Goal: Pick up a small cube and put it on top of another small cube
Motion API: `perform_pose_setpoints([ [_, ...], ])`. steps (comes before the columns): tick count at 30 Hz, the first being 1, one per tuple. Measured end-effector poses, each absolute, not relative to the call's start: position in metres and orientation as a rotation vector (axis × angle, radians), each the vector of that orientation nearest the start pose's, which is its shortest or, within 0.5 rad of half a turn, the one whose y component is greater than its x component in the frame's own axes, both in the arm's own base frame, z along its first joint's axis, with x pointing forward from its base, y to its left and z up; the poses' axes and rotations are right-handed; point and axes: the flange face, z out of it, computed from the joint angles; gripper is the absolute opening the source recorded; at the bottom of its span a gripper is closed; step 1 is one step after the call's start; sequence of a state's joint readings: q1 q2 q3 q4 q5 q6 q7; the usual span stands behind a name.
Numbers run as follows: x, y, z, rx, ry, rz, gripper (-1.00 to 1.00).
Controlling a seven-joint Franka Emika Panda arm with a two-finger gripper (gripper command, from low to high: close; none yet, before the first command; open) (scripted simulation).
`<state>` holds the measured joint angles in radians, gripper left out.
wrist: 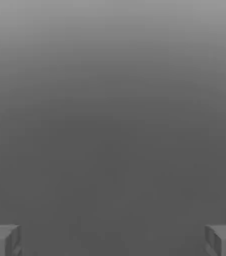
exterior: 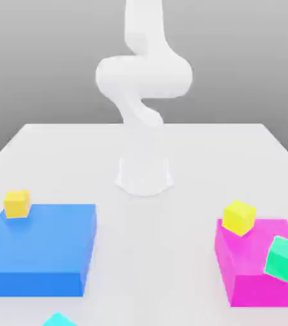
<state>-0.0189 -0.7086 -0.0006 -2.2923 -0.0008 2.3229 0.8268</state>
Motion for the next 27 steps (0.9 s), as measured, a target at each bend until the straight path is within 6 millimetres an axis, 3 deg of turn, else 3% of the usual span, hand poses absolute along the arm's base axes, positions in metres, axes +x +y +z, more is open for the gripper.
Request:
perform_pose_setpoints([
  [7,0.460,-0.035,0.595,-2.489,1.322,-0.752,0.00],
  [14,0.516,-0.068,0.489,-2.495,1.537,-0.539,0.00],
  [21,0.545,-0.106,0.370,-2.467,1.759,-0.317,0.00],
  [27,0.547,-0.129,0.261,-2.431,1.929,-0.119,0.00],
])
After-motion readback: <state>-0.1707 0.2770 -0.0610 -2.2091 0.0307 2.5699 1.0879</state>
